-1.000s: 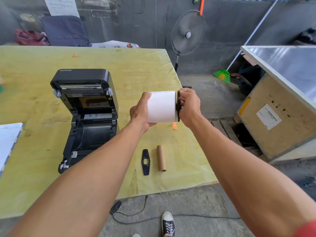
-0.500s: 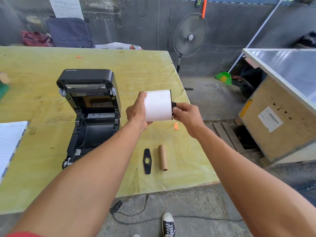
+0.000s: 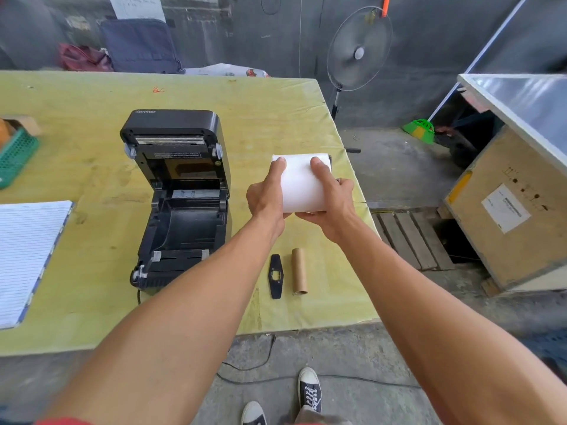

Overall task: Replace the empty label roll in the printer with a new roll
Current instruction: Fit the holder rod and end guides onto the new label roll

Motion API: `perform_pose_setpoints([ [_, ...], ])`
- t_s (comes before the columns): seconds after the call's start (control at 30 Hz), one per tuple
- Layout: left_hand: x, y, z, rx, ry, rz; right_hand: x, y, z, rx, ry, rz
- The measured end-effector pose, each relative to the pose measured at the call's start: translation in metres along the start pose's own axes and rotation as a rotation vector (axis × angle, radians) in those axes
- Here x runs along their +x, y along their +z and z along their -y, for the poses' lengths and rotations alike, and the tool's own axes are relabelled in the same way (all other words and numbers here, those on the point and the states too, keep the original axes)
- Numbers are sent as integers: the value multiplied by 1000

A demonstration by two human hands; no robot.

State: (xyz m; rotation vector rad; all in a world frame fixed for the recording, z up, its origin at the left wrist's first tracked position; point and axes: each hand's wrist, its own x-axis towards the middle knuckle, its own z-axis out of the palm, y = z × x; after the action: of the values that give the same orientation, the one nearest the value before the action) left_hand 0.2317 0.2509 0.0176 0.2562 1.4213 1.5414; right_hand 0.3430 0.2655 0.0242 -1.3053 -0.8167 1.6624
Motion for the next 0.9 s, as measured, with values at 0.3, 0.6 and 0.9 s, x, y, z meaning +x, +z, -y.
perform_pose_setpoints([
  [0.3,1,-28,-9,120,-107,199,6,1,-10,27,-34,-52],
  [0.6,21,-82,49,851,-161,-229,18,-7,-19,65,21,-60],
  [0.9,13,-90,103,1280,-46,-91,31,-18,-20,28,41,-70],
])
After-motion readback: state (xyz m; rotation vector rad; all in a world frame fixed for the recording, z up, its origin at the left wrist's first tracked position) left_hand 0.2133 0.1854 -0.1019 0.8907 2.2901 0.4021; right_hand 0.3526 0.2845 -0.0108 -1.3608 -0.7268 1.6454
